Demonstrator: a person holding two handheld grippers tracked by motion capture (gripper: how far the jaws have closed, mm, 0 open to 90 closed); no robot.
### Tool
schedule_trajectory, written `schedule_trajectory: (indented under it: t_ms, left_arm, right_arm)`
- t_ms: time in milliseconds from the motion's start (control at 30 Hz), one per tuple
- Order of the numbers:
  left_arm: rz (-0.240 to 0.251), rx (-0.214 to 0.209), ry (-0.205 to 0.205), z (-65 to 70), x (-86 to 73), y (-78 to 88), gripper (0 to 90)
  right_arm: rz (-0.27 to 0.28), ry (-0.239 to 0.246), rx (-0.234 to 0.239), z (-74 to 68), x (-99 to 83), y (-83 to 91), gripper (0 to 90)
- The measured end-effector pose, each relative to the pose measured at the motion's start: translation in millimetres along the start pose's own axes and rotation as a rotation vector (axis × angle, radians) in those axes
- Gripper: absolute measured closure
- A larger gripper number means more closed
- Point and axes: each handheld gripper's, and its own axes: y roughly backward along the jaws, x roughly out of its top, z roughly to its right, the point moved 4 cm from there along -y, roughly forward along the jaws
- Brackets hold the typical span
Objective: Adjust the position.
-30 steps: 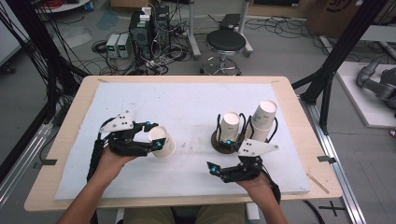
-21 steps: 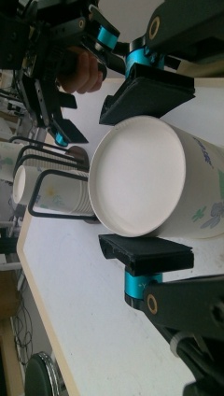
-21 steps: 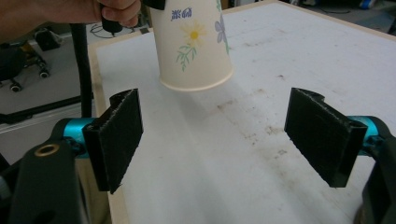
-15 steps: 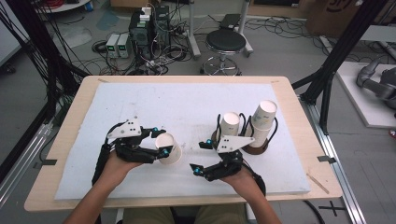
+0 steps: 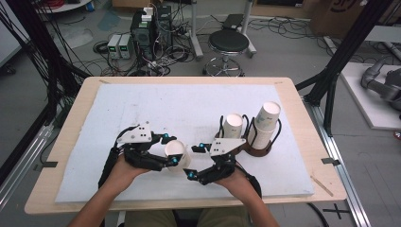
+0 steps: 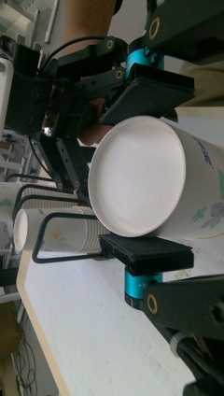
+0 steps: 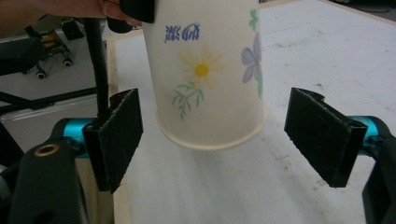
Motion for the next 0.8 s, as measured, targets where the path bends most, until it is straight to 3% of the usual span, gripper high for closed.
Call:
schedule_trajectory:
  t_ms: [300,600,800]
  left_arm:
    - [0.006,-0.03,0.008,3.4,0.9,-3.6,36.8]
    - [0.005,-0.052,0.01,5.3,1.4,-6.6,36.7]
    - [0.015,-0.063,0.017,4.5,-0.2,-4.0,36.6]
  right_arm:
    - [0.002,0.001,0.044,-2.2,0.5,-13.1,19.9]
    - [0.003,0.02,0.05,-3.8,0.6,-23.2,20.5]
    - [0.013,0.041,0.062,-3.6,0.4,-23.9,28.7]
